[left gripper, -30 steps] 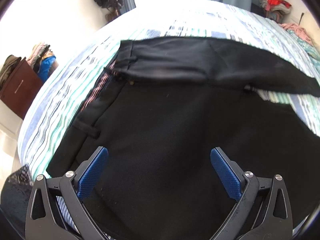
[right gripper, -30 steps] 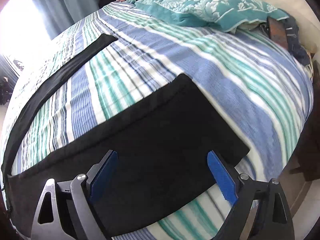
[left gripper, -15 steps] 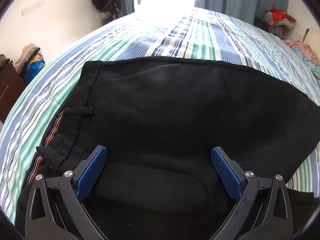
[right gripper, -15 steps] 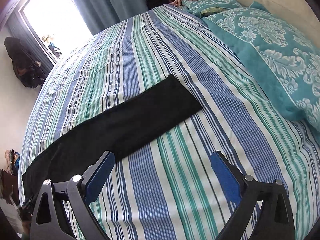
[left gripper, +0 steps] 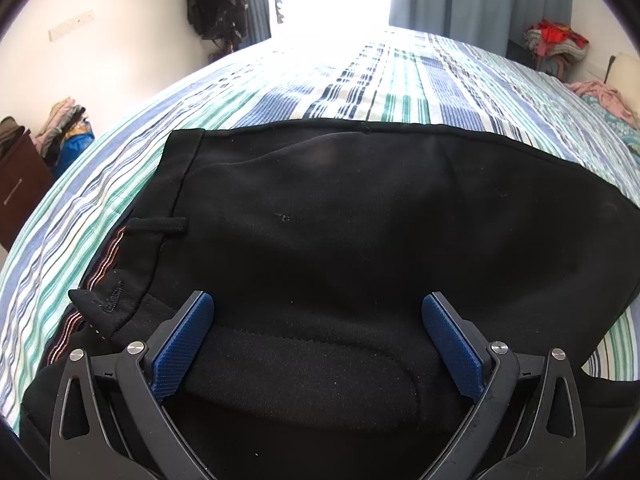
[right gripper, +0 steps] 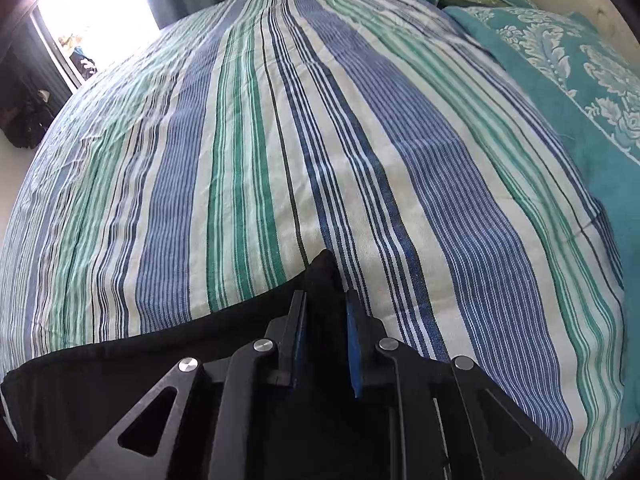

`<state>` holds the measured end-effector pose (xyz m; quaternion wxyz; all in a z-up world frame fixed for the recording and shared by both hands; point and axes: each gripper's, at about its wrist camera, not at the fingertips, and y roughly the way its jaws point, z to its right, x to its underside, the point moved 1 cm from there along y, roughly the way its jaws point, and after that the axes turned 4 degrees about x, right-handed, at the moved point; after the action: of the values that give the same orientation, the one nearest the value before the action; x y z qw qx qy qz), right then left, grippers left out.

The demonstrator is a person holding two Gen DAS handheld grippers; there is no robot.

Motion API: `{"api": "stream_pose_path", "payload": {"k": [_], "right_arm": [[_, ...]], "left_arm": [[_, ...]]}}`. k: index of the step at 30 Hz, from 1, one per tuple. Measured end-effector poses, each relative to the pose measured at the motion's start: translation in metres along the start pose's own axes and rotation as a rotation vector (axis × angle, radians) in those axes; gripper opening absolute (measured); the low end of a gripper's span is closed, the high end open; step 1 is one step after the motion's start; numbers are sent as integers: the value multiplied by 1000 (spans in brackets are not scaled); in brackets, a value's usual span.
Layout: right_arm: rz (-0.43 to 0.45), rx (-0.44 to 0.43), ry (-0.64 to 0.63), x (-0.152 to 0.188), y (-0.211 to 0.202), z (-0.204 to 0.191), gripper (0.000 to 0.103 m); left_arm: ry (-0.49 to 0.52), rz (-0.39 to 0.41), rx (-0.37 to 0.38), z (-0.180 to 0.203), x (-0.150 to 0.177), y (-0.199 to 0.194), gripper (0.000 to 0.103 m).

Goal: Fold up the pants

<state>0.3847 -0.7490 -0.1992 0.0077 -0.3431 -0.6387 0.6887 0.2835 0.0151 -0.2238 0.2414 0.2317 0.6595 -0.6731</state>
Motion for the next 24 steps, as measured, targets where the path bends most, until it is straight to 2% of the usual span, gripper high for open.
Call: {"api": "stream_pose_path", "payload": {"k": [2,5,9,11,13,16,18,20,23,24], "right_arm": [[105,-38,0,14,-36,-2,8],[253,-102,-70,58,-125,-9,8],[369,-134,-128,159,-244,-2,7],[376,-120,-119,221,-285,13,7],[349,-90,-70,285,-304,35,7],[156,13,3,365,-286,62,9],[78,77,97,402,-282,83,23],[72,76,217,426,-297,107,50],[200,77,331,440,-343,122,63],[214,47,354,442,-352,120,64]], "left_arm": [[1,-2,-1,0,-1,0,103],[4,-8,-7,1,-1,0,103],[12,-22,-22,4,-4,-1,103],[13,-35,-30,4,-6,-1,103],[11,-65,-40,4,-8,-1,103],[4,-156,-55,5,-12,-11,103],[-1,-169,-34,5,-10,-30,102],[-5,-160,-7,2,-3,-54,102],[2,-149,59,-4,18,-86,102],[6,-145,72,-5,26,-94,102]]}}
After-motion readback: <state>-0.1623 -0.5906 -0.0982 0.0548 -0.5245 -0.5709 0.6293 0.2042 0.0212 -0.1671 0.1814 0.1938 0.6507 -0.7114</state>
